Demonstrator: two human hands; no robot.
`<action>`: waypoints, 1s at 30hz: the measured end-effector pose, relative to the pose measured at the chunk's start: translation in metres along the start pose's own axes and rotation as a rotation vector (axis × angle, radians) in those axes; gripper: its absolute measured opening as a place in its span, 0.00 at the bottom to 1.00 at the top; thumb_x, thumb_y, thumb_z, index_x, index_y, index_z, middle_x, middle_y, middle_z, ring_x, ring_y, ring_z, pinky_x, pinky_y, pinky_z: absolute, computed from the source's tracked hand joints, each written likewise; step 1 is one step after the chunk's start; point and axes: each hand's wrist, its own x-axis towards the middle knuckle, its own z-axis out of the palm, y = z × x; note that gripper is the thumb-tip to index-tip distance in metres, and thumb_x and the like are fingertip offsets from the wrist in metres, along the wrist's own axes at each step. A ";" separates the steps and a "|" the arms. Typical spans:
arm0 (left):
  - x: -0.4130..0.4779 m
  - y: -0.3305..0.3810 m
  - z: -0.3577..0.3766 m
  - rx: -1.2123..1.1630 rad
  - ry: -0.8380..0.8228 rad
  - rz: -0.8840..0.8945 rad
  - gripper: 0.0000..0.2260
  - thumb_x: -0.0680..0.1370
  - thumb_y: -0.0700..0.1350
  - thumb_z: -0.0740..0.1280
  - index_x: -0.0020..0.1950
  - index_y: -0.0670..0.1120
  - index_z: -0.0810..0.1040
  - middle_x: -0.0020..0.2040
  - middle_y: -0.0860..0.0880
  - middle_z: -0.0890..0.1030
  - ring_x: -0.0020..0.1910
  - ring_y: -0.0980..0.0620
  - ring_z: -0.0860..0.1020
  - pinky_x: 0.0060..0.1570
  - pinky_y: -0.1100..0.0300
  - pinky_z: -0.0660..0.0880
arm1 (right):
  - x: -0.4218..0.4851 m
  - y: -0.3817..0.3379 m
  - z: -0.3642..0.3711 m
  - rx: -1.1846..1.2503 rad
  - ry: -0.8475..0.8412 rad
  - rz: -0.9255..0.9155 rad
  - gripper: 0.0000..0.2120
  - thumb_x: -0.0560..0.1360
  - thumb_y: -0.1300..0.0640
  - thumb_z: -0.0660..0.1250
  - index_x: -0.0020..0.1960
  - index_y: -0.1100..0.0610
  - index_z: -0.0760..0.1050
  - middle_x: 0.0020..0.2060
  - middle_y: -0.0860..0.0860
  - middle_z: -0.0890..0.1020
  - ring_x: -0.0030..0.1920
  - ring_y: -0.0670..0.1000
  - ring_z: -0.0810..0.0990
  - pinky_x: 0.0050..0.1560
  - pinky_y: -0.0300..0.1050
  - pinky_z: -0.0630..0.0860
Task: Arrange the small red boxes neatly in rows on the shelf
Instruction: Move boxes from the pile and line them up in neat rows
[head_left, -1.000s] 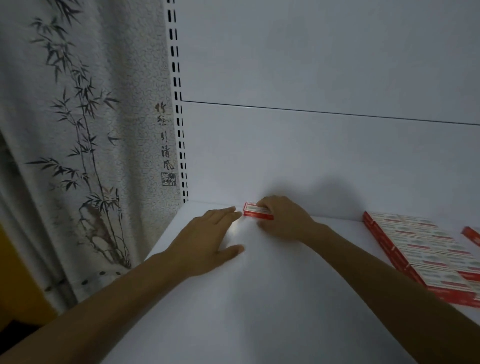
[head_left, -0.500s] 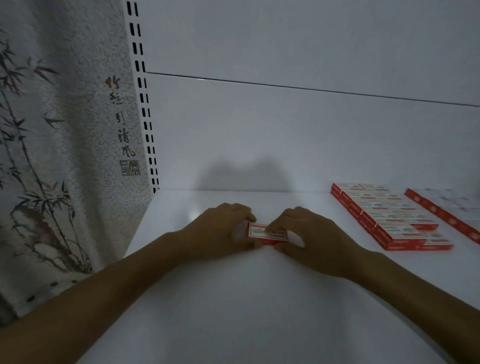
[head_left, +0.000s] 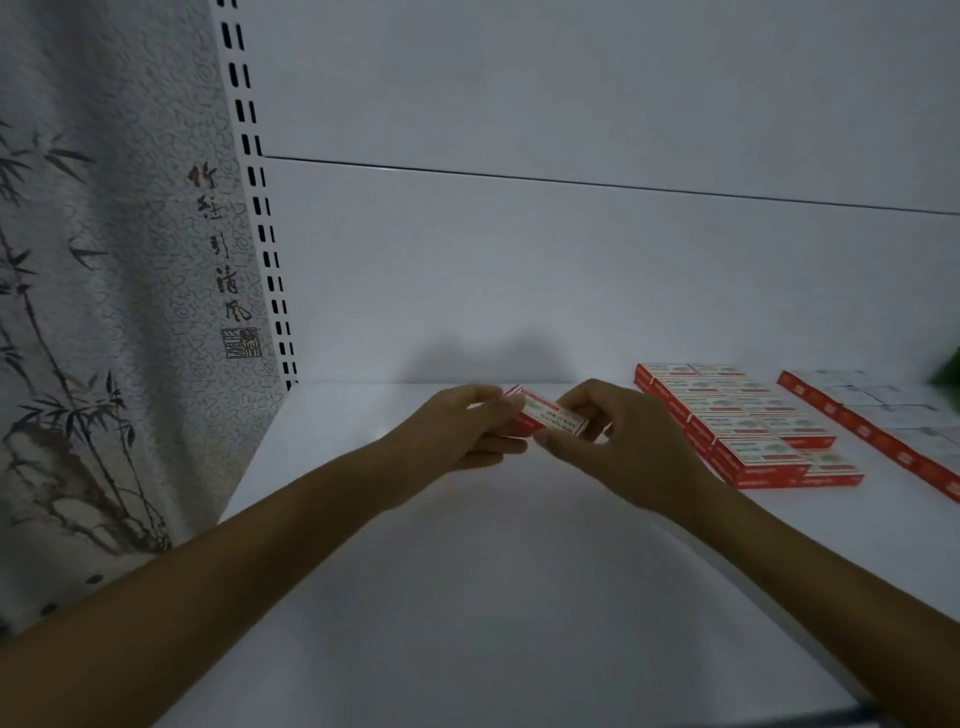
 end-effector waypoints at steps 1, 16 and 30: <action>0.000 0.003 0.008 -0.086 -0.018 -0.010 0.15 0.79 0.52 0.62 0.62 0.46 0.74 0.54 0.47 0.83 0.52 0.51 0.81 0.59 0.53 0.75 | 0.003 0.000 -0.004 -0.006 0.024 0.005 0.15 0.68 0.41 0.68 0.49 0.49 0.76 0.39 0.41 0.80 0.35 0.41 0.78 0.36 0.43 0.77; 0.037 0.048 0.141 -0.113 -0.088 -0.013 0.10 0.81 0.47 0.57 0.54 0.48 0.78 0.44 0.49 0.82 0.42 0.54 0.79 0.42 0.61 0.76 | -0.039 0.079 -0.102 0.129 -0.046 -0.112 0.33 0.67 0.44 0.72 0.68 0.48 0.65 0.58 0.42 0.72 0.55 0.41 0.73 0.56 0.42 0.73; 0.081 0.049 0.295 -0.275 0.160 0.054 0.12 0.80 0.43 0.61 0.61 0.41 0.73 0.49 0.42 0.83 0.46 0.47 0.83 0.52 0.51 0.79 | -0.076 0.199 -0.154 0.298 0.225 -0.019 0.31 0.63 0.37 0.72 0.60 0.50 0.71 0.53 0.45 0.74 0.52 0.42 0.75 0.47 0.36 0.73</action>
